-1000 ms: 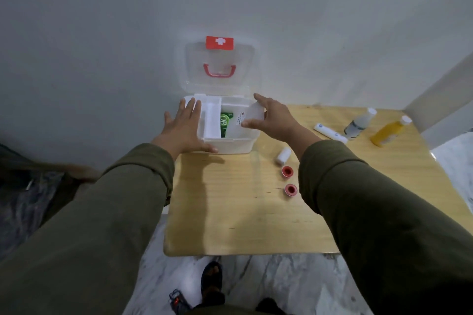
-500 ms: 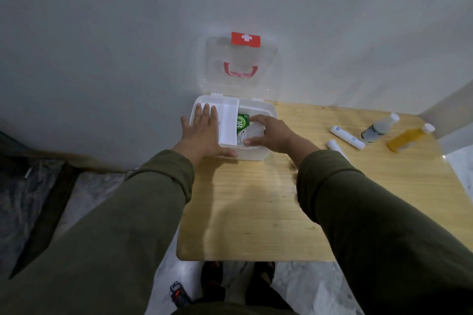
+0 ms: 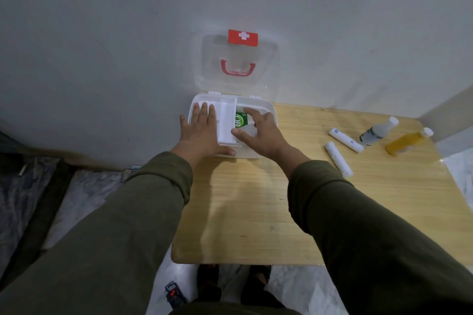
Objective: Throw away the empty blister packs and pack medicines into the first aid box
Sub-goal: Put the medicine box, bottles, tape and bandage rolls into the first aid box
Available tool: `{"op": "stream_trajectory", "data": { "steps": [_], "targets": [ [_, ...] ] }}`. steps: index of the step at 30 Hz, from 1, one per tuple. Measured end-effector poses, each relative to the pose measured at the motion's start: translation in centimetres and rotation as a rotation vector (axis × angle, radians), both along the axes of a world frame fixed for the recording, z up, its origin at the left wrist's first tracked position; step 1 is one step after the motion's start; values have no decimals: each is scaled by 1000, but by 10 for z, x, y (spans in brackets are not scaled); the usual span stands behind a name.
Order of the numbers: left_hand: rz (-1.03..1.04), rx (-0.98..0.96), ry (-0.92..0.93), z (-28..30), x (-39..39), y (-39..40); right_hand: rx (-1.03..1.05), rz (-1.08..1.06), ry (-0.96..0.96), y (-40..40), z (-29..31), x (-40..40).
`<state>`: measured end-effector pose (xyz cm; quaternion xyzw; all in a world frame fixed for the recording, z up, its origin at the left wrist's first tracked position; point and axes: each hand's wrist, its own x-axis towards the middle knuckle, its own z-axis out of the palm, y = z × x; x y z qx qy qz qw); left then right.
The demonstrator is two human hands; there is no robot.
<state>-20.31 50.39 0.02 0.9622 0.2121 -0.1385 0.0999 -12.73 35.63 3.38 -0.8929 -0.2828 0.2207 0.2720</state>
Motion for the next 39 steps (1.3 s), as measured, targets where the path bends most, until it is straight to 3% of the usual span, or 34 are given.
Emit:
{"op": "stream_trajectory", "data": {
  "steps": [22,39],
  "targets": [
    [0,46,36,-3,2,-1,-211,134,248,19,-7,2],
    [1,27,16,1,1,-1,-145,133,136,19,-10,6]
  ]
}}
